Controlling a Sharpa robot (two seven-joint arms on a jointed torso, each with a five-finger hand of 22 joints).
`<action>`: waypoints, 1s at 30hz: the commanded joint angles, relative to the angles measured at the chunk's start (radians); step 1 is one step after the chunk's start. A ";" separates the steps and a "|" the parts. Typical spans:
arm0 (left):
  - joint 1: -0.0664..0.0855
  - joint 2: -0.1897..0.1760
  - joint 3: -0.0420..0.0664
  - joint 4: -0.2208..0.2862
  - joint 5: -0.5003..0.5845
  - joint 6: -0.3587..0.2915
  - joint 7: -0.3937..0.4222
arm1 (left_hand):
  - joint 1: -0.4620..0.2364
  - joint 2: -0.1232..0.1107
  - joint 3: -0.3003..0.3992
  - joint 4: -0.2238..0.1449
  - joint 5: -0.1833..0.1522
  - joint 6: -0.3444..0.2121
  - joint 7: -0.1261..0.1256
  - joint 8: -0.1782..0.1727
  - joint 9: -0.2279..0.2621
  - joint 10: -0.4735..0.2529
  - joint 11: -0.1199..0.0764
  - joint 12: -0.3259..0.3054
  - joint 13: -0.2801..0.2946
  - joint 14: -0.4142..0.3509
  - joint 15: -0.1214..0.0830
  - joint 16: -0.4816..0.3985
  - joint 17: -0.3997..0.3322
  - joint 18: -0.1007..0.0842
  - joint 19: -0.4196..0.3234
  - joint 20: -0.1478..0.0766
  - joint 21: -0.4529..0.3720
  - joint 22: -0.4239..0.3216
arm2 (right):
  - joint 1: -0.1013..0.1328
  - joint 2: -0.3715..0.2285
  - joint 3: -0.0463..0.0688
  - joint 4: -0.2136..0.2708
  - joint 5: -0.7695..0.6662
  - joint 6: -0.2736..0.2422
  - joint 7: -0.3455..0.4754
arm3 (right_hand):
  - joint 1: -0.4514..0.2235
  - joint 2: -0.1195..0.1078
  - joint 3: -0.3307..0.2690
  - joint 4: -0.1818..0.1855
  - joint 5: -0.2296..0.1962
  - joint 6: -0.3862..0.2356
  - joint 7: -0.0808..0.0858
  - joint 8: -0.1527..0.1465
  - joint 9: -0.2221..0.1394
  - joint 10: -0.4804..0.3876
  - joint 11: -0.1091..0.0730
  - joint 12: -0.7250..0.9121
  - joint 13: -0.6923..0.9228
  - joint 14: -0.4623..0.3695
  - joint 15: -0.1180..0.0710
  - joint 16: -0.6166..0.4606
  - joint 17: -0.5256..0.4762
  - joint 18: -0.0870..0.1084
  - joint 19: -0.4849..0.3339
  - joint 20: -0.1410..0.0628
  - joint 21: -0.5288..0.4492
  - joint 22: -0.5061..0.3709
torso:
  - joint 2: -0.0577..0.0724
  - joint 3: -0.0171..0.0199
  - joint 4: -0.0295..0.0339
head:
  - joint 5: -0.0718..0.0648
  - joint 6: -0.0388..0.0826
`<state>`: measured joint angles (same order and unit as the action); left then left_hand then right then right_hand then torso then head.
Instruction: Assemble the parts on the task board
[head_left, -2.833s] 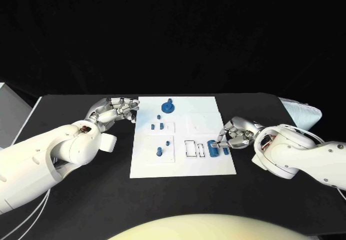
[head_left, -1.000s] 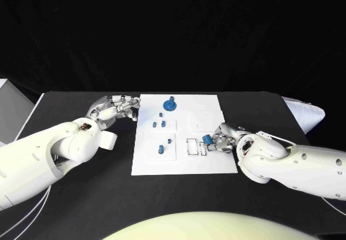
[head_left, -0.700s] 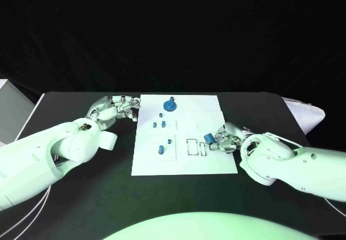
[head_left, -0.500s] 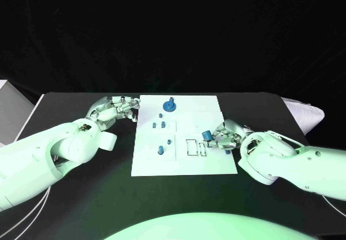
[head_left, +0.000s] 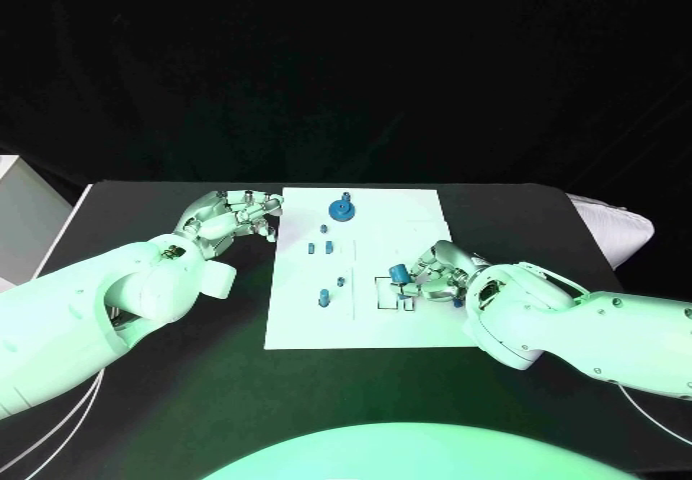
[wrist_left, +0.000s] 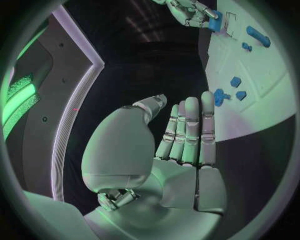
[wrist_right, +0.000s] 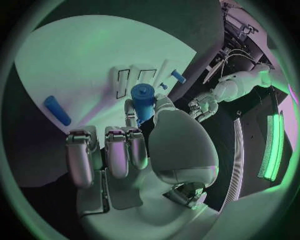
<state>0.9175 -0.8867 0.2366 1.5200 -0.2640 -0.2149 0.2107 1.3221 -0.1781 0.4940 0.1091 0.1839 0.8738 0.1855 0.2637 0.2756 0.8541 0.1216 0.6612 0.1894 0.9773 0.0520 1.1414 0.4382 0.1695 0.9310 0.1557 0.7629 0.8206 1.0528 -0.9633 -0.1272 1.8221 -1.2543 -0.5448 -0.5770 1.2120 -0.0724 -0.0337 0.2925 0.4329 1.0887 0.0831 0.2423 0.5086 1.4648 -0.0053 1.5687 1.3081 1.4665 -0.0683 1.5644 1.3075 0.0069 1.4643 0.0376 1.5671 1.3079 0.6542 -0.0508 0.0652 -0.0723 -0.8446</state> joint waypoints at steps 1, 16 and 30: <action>-0.001 0.002 0.001 0.004 0.005 0.017 0.003 | -0.004 0.005 0.001 0.008 0.003 -0.007 -0.003 0.006 -0.002 -0.004 0.000 0.006 0.001 0.003 0.004 0.006 0.001 0.014 0.006 0.000 -0.006 -0.001 | -0.003 0.011 -0.001 -0.007 0.015 0.053 -0.003 | -0.023 0.000 -0.003 0.001 -0.016 0.029 -0.023 0.009 0.003 0.106 -0.009 0.002 0.263 0.104 -0.008 0.006 0.263 -0.007 0.106 -0.008 0.004 0.263 | 0.000 -0.0010 -0.0023 | 0.003 -0.001; -0.001 0.000 0.001 0.007 0.004 0.013 0.000 | -0.004 0.005 0.001 0.008 0.003 -0.007 -0.003 0.006 -0.002 -0.004 0.000 0.006 0.001 0.003 0.004 0.006 0.001 0.014 0.006 0.000 -0.006 -0.001 | -0.006 0.042 -0.004 -0.027 -0.016 0.075 -0.021 | -0.033 0.000 -0.008 0.001 -0.040 0.034 -0.025 0.013 0.001 0.106 -0.010 0.002 0.263 0.104 -0.009 0.006 0.263 -0.007 0.106 -0.009 0.004 0.263 | 0.001 0.0009 -0.0008 | 0.007 -0.003; -0.001 -0.002 0.001 0.008 0.004 0.014 -0.005 | -0.001 0.005 -0.001 0.011 0.002 -0.007 -0.003 0.007 -0.002 -0.008 0.001 0.006 0.000 0.003 0.005 0.007 0.001 0.014 0.008 0.000 -0.009 -0.003 | -0.006 0.059 -0.004 -0.050 -0.025 0.078 -0.020 | -0.035 0.001 -0.008 0.001 -0.044 0.035 -0.025 0.014 0.001 0.106 -0.011 0.002 0.263 0.104 -0.010 0.006 0.263 -0.007 0.106 -0.009 0.004 0.263 | 0.000 0.0010 -0.0008 | 0.009 -0.008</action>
<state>0.9174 -0.8896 0.2366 1.5247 -0.2640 -0.2148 0.2033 1.3221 -0.1781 0.4940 0.1148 0.1839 0.8738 0.1855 0.2673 0.2748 0.8542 0.1216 0.6612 0.1894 0.9772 0.0520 1.1454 0.4382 0.1694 0.9310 0.1556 0.7589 0.8185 1.0487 -0.9046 -0.1298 1.7776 -1.2628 -0.4854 -0.5954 1.1800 -0.0806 -0.0370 0.2956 0.3941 1.1009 0.0714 0.2531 0.5088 1.4686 -0.0088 1.5687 1.3077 1.4665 -0.0682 1.5644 1.3073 0.0069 1.4679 0.0341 1.5669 1.3076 0.6549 -0.0497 0.0645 -0.0632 -0.8516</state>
